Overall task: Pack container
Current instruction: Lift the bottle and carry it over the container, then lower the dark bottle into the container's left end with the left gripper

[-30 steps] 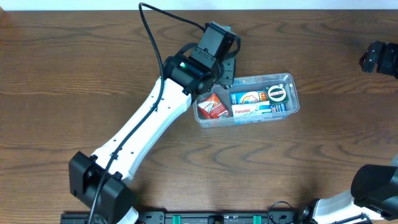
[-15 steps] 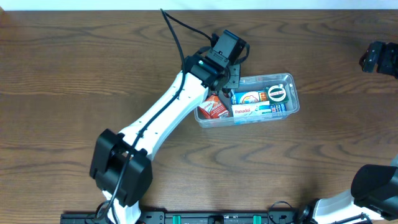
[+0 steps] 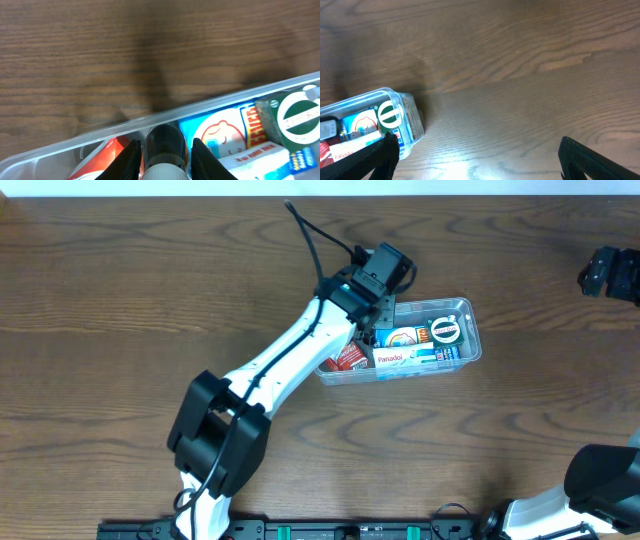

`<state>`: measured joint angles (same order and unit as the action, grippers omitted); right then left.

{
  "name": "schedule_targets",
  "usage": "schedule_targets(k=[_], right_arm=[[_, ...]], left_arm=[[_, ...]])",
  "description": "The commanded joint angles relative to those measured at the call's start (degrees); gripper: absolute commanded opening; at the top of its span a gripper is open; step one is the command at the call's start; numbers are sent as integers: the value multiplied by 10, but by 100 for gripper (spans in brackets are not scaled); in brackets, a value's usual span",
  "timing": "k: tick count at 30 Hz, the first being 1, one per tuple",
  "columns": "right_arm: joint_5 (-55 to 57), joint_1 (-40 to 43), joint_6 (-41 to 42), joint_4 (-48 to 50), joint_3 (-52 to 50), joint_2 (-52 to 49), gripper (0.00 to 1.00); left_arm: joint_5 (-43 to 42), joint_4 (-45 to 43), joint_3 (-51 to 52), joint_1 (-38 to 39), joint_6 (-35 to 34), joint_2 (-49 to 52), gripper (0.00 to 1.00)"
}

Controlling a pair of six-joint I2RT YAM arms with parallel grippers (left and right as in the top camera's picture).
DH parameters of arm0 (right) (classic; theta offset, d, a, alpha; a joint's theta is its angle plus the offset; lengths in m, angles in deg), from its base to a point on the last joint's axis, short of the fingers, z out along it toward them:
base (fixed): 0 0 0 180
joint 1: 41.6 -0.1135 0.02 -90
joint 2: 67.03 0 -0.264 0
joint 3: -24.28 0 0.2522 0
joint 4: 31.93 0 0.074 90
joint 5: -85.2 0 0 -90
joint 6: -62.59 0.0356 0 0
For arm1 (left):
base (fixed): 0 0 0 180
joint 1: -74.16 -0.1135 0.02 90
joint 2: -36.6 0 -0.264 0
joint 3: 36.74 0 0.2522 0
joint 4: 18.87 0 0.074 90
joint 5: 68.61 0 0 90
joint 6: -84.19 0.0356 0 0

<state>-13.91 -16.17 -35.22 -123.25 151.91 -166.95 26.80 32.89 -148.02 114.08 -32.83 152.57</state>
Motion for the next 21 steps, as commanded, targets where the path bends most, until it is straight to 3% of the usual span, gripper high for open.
schedule_targets(k=[1, 21], right_arm=[[-2, 3, 0, -1, 8, 4, 99], [-2, 3, 0, -1, 8, 4, 99]], left_arm=[[44, -4, -7, 4, -3, 9, 20], [58, -3, -5, 4, -3, 37, 22]])
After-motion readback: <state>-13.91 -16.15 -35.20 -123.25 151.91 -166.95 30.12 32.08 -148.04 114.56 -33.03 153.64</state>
